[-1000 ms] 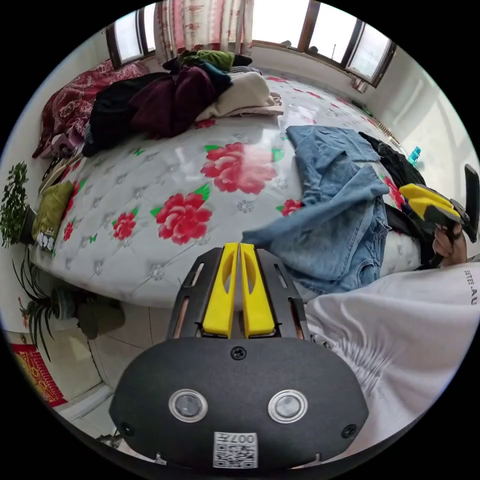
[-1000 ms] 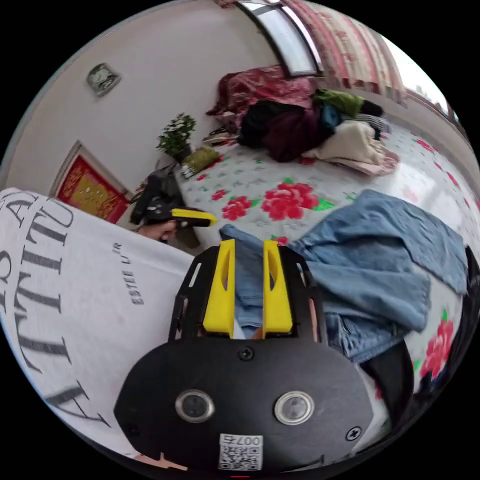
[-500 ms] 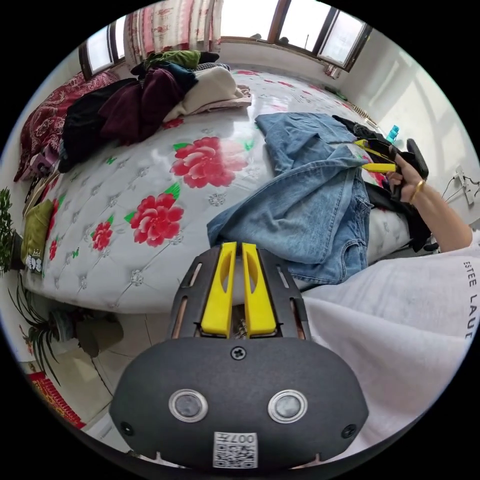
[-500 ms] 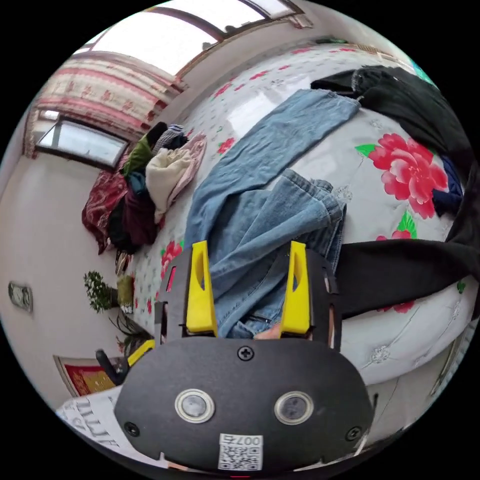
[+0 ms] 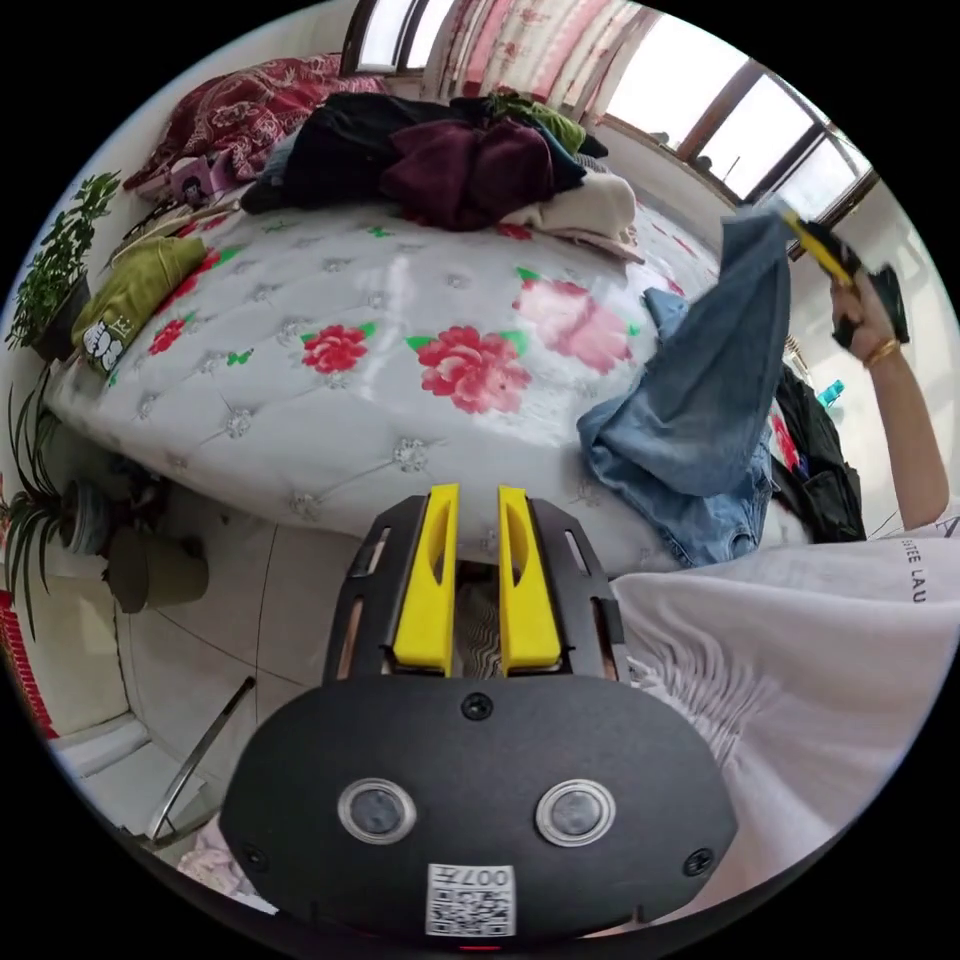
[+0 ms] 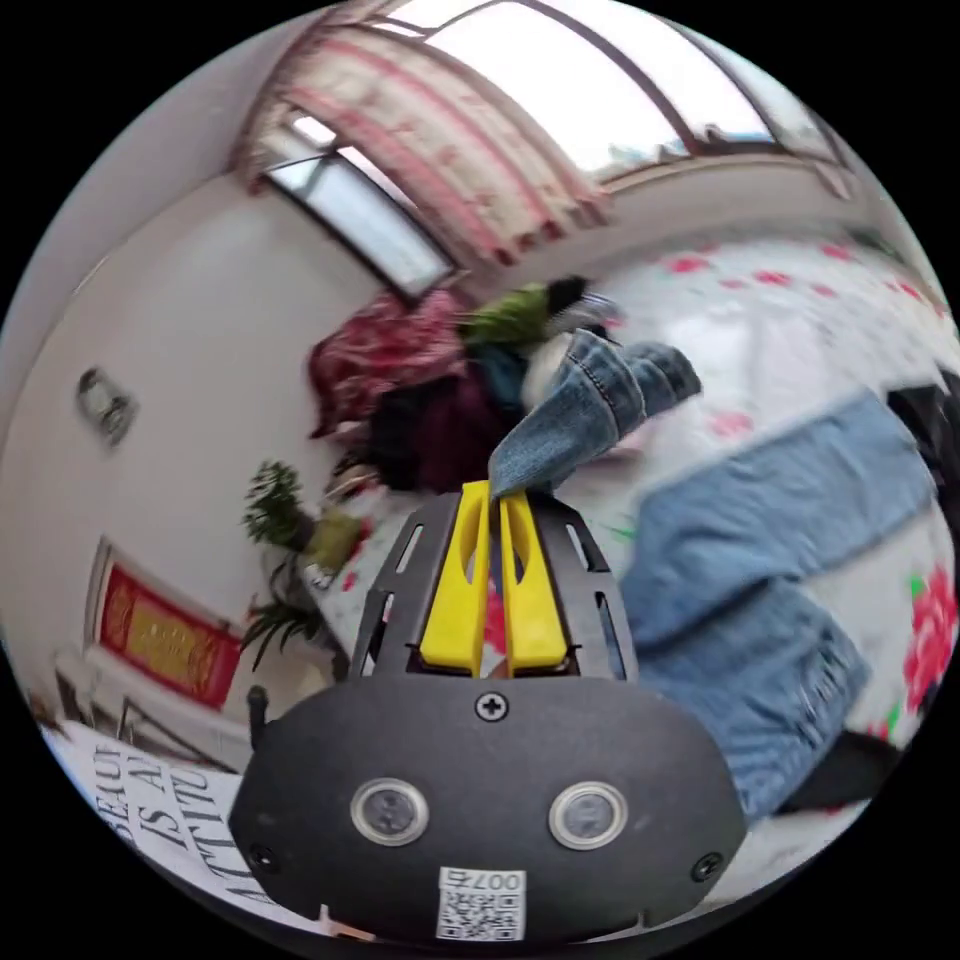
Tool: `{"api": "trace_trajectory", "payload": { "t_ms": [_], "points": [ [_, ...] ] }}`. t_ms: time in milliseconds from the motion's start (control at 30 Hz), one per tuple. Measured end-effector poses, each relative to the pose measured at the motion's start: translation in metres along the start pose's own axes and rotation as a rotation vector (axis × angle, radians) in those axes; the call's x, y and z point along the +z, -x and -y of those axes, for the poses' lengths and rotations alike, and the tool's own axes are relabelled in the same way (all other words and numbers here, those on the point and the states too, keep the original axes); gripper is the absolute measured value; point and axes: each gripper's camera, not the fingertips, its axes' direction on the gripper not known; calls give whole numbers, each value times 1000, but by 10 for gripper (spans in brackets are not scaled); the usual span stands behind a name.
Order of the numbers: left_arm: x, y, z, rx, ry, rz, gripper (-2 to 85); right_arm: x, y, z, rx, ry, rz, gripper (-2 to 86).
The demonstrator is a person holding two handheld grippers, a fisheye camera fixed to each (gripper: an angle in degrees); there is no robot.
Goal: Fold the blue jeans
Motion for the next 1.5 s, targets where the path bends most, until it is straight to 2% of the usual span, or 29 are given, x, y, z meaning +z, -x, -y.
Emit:
{"api": "trace_trajectory", "payload": {
  "t_ms": [67,133,267,367,467,533,633,733,900,933,1067,1200,1333,1400,1500],
  "points": [
    [-13,9,10,-4,-71,-13,88,45,88,14,-149,30,202,11],
    [-21,18,17,-10,-112,-34,101,112,186,10,-288,157,402,34],
    [-26,47,28,-52,-121,-57,113,173,244,-33,-392,303,339,72],
    [-18,70,31,-83,-76,-68,115,177,200,-84,-360,384,190,90],
    [-7,90,35,-103,-25,-70,117,141,107,-148,-222,454,-114,99],
    [0,98,42,-105,4,-60,118,81,25,-202,5,482,-363,106],
    [11,103,61,-90,41,-43,121,-11,-48,-267,345,433,-522,116],
    [24,94,89,-73,72,-29,123,-62,-76,-318,546,386,-594,120],
    [45,54,127,-60,116,-87,119,-29,-83,-348,595,439,-617,115],
    [45,49,129,-59,117,-91,119,-19,-73,-342,551,453,-708,105],
    [39,27,132,-45,107,-56,115,4,-50,-320,334,578,-769,51],
    [30,28,122,-65,111,12,111,-63,-48,-281,220,550,-915,20],
    [21,43,103,-170,105,33,109,-151,-83,-254,362,502,-1113,23],
    [20,49,94,-221,108,42,108,-166,-96,-248,434,497,-1178,27],
    [19,56,88,-297,99,47,108,-151,-70,-229,354,375,-1117,35]
  ]
}}
